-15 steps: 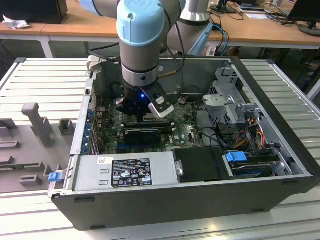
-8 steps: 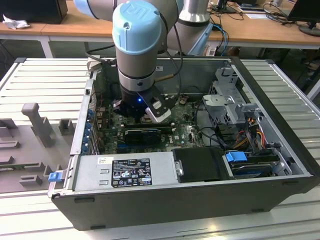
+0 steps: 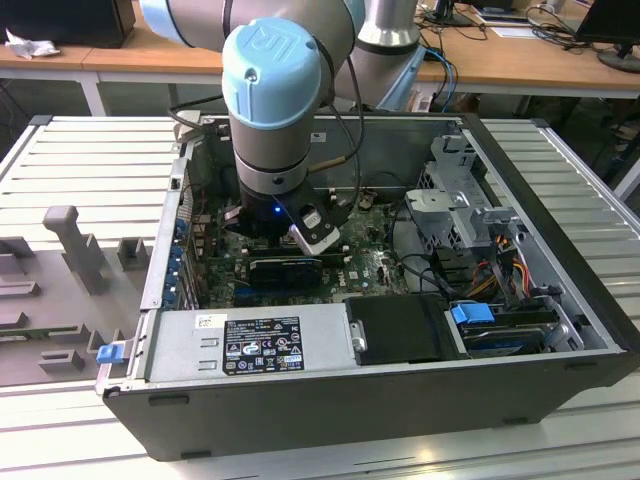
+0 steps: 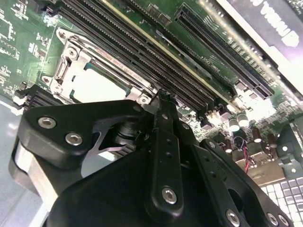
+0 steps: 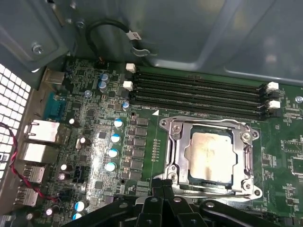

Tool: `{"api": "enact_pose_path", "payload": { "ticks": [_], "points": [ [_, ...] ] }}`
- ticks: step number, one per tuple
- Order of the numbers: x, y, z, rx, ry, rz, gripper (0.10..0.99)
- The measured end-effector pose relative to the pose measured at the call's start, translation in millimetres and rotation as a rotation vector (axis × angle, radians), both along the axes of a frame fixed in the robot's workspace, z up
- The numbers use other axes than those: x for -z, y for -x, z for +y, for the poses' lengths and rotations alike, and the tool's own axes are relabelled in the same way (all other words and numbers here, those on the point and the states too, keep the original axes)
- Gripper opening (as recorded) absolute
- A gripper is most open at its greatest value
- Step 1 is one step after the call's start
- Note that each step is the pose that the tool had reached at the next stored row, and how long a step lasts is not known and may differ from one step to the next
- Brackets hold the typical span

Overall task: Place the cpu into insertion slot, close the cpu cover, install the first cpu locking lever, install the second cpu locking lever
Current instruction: 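Install the second cpu locking lever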

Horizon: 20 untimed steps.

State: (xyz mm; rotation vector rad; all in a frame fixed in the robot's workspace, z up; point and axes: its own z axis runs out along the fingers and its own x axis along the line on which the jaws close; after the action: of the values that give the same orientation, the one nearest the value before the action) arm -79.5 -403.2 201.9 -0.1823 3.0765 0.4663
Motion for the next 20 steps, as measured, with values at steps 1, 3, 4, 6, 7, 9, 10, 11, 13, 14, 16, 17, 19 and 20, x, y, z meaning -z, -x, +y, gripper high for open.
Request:
{"api": "enact_pose_path", "payload": {
  "ticks": [1, 3, 4, 6, 7, 9, 10, 11, 13, 14, 16, 17, 19, 20],
  "points": [
    [1.4, 0.0, 0.0, 0.000, -0.004, 0.0000, 0.106],
    [3.6, -0.1, 0.7, 0.000, -0.006, 0.0001, 0.106],
    [4.0, 0.0, 1.3, 0.000, -0.007, 0.0002, 0.106],
    [5.2, -0.1, 4.1, 0.000, -0.008, -0.0001, 0.106],
    [5.8, -0.1, 5.1, 0.000, -0.009, -0.0003, 0.106],
    [6.7, 0.0, 7.0, 0.000, -0.009, -0.0002, 0.106],
    [6.8, -0.1, 7.2, 0.000, -0.009, -0.0002, 0.106],
    [6.8, -0.1, 7.2, 0.000, -0.009, -0.0002, 0.106],
    [4.4, 0.0, 7.2, 0.000, -0.009, -0.0002, 0.106],
    [1.9, 0.0, 7.2, 0.000, -0.009, -0.0001, 0.106],
    [0.0, 0.6, 7.3, 0.000, -0.009, -0.0004, 0.106],
    [-1.1, 0.5, 7.2, 0.000, -0.009, -0.0005, 0.106],
    [-4.5, 0.4, 7.2, 0.000, -0.008, -0.0005, 0.106],
    [-6.3, 0.4, 7.2, 0.000, -0.007, -0.0005, 0.106]
  ]
}}
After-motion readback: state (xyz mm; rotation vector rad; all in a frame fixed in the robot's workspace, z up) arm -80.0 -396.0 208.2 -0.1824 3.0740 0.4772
